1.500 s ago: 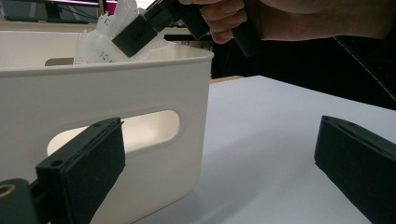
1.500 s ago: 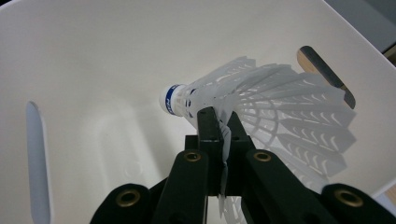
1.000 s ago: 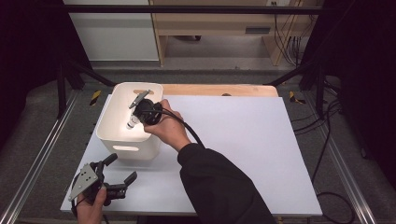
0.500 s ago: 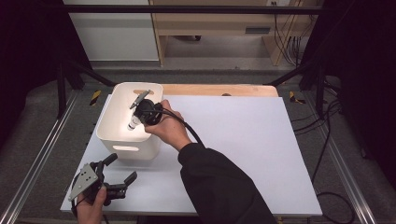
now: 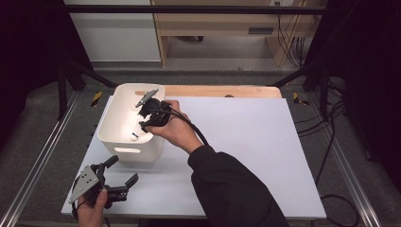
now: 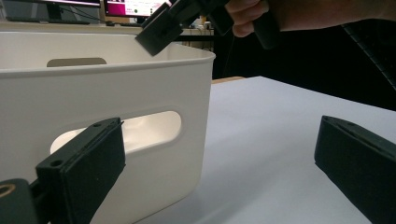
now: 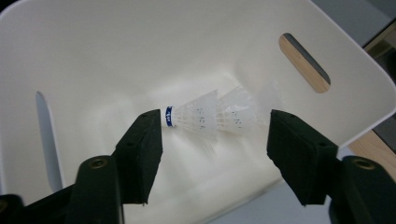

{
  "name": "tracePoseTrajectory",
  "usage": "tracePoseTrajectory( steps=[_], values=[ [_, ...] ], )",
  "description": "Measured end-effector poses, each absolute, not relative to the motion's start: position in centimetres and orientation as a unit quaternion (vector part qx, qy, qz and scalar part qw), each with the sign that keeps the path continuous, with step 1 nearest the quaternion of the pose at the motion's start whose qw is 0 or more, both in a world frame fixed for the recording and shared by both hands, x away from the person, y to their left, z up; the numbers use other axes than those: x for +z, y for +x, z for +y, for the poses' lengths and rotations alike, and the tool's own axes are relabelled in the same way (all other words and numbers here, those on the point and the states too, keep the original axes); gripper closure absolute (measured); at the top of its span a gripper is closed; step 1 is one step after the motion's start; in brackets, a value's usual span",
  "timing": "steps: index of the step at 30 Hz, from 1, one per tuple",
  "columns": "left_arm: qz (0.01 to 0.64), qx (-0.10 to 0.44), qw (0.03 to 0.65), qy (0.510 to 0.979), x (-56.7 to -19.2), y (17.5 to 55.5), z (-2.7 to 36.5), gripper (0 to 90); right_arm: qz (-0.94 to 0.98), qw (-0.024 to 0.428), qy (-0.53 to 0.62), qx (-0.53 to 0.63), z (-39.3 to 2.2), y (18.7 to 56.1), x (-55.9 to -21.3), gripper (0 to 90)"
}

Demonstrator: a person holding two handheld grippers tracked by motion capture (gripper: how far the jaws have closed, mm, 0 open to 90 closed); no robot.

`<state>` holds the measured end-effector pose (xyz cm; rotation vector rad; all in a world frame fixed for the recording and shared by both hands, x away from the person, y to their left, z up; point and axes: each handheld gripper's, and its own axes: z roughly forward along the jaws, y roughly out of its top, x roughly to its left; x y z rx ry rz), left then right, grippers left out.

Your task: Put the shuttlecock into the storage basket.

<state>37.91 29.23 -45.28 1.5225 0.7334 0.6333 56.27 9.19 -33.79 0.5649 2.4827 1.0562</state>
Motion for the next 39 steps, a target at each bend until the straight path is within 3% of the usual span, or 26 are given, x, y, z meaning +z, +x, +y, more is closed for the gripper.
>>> tracePoseTrajectory(
  steps=[11, 15, 39],
  values=[
    [0.319, 0.277, 0.618, 0.663, -45.3, 37.9, 29.3, 1.5, 0.862, 0.208, 0.221, 0.406, 7.2, 55.0, -32.5, 14.9],
    [0.317, 0.278, 0.615, 0.666, -45.3, 37.9, 29.3, 1.5, 0.859, 0.208, 0.224, 0.410, 6.5, 54.7, -32.4, 12.0],
    [0.318, 0.280, 0.616, 0.664, -45.3, 37.9, 29.3, 1.6, 0.849, 0.213, 0.229, 0.427, 5.5, 54.1, -31.6, 9.4]
  ],
)
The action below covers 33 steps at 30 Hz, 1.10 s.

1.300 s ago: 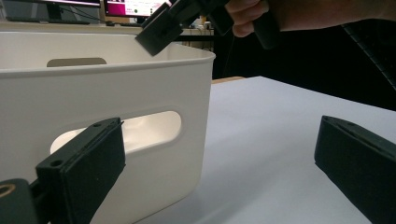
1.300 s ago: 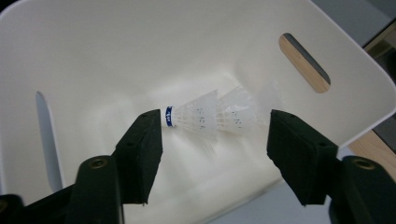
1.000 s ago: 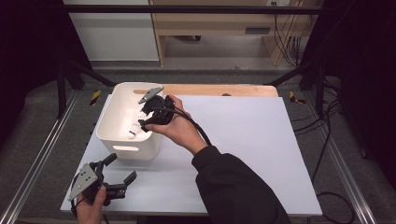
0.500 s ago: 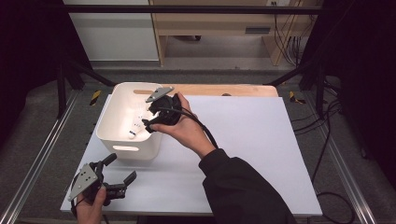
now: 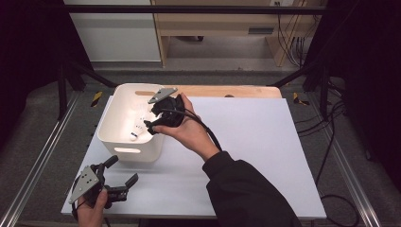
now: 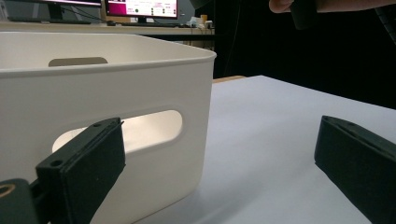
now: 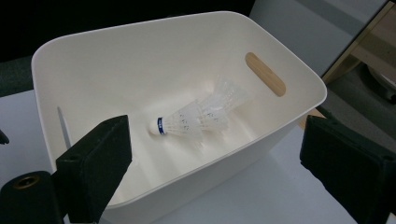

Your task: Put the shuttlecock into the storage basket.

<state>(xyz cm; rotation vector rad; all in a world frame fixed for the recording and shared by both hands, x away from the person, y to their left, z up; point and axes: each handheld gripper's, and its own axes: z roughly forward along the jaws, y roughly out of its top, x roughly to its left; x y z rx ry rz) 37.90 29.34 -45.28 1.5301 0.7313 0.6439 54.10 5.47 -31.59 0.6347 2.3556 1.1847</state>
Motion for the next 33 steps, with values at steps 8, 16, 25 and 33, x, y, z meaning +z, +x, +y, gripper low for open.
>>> tracePoseTrajectory(
  steps=[8, 16, 25, 33],
  values=[
    [0.317, 0.279, 0.616, 0.665, -45.3, 37.9, 29.3, 1.6, 0.843, 0.215, 0.235, 0.434, 4.5, 53.8, -31.1, 8.2],
    [0.318, 0.280, 0.616, 0.665, -45.3, 37.9, 29.3, 1.6, 0.835, 0.218, 0.242, 0.443, 3.3, 53.6, -30.8, 7.2],
    [0.318, 0.280, 0.615, 0.665, -45.3, 37.9, 29.3, 1.5, 0.827, 0.223, 0.248, 0.452, 1.6, 53.3, -30.5, 5.9],
    [0.318, 0.280, 0.615, 0.665, -45.3, 37.9, 29.3, 1.6, 0.821, 0.228, 0.254, 0.457, 0.4, 53.2, -30.3, 5.5]
  ],
)
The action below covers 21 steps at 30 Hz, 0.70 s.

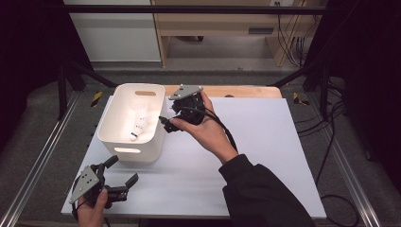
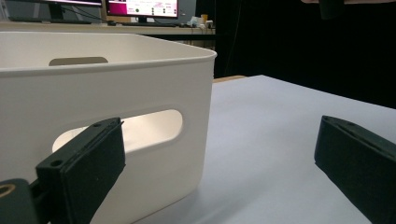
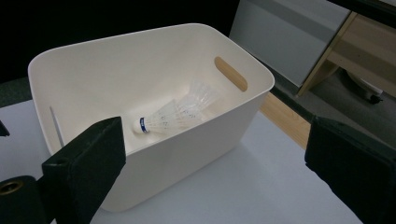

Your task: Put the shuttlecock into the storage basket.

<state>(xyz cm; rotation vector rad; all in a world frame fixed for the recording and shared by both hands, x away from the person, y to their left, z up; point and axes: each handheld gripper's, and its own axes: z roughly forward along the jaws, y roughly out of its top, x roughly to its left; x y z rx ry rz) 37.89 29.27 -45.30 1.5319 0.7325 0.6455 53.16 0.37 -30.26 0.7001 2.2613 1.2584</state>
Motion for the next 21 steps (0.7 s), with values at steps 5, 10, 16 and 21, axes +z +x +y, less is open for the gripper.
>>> tracePoseTrajectory(
  steps=[5, 10, 16, 21],
  values=[
    [0.320, 0.282, 0.616, 0.662, -45.3, 37.9, 29.3, 1.6, 0.818, 0.230, 0.259, 0.459, -0.4, 53.1, -30.3, 5.2],
    [0.321, 0.284, 0.616, 0.661, -45.3, 37.9, 29.3, 1.5, 0.818, 0.236, 0.259, 0.456, -1.1, 53.1, -30.4, 5.2],
    [0.320, 0.284, 0.615, 0.662, -45.3, 37.9, 29.3, 1.5, 0.816, 0.246, 0.261, 0.454, -2.2, 53.1, -30.5, 5.7],
    [0.320, 0.282, 0.617, 0.661, -45.3, 37.9, 29.2, 1.5, 0.814, 0.254, 0.260, 0.454, -2.8, 53.2, -30.7, 6.1]
  ],
)
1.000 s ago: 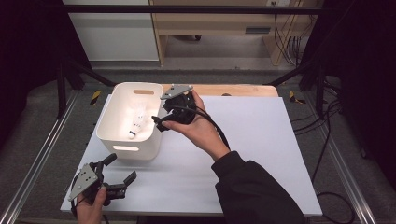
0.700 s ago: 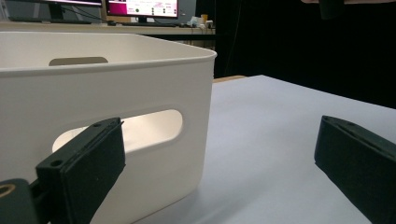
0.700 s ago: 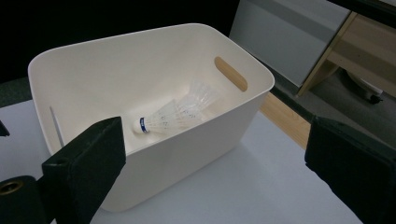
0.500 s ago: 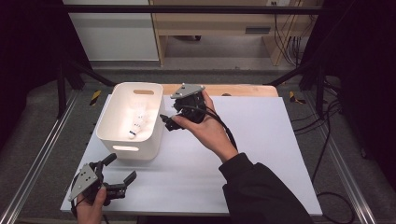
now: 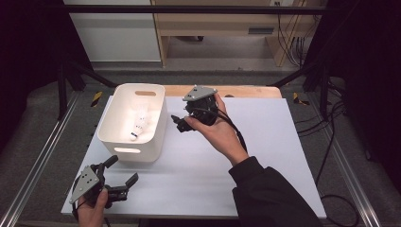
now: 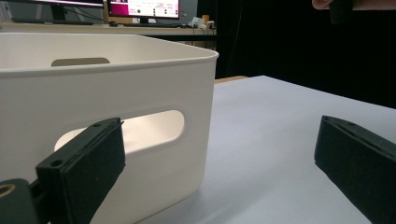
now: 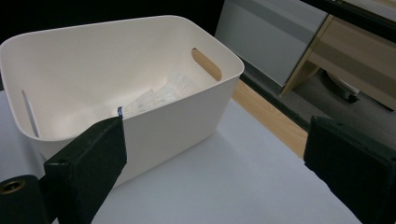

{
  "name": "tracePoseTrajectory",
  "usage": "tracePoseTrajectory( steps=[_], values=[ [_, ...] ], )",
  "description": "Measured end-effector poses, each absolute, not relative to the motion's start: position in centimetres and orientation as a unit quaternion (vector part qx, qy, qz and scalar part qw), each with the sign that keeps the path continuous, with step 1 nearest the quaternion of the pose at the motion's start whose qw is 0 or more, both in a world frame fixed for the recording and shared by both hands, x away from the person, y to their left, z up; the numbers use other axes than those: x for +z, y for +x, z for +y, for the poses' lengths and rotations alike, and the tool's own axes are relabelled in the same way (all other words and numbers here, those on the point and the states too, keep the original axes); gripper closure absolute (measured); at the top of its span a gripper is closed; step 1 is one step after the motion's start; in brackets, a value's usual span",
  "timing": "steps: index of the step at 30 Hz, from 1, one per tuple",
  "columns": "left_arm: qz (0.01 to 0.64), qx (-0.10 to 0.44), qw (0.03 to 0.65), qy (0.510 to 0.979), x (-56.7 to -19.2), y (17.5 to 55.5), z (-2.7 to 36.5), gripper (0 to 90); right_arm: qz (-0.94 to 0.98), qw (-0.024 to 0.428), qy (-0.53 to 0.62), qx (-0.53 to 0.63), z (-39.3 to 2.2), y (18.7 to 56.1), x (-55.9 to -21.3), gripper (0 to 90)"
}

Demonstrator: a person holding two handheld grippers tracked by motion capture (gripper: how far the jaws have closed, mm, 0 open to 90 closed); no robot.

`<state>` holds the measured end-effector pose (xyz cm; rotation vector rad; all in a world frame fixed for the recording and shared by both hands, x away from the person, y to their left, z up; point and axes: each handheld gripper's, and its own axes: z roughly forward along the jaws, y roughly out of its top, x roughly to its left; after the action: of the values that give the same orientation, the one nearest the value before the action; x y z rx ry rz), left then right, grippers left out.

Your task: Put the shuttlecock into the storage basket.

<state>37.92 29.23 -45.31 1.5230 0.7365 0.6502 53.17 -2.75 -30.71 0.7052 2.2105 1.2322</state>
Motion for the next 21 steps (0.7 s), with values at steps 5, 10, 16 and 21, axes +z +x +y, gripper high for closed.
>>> tracePoseTrajectory(
  steps=[5, 10, 16, 21],
  values=[
    [0.319, 0.283, 0.615, 0.663, -45.3, 37.9, 29.2, 1.5, 0.808, 0.266, 0.257, 0.458, -3.3, 53.1, -30.9, 6.4],
    [0.319, 0.283, 0.613, 0.665, -45.3, 37.9, 29.2, 1.6, 0.804, 0.269, 0.262, 0.461, -4.2, 53.0, -31.1, 6.5],
    [0.319, 0.282, 0.614, 0.665, -45.3, 38.0, 29.1, 1.5, 0.800, 0.273, 0.272, 0.459, -5.6, 52.9, -31.7, 6.6],
    [0.320, 0.283, 0.613, 0.665, -45.3, 38.0, 29.2, 1.5, 0.799, 0.275, 0.279, 0.456, -6.5, 52.9, -32.2, 6.8]
  ],
)
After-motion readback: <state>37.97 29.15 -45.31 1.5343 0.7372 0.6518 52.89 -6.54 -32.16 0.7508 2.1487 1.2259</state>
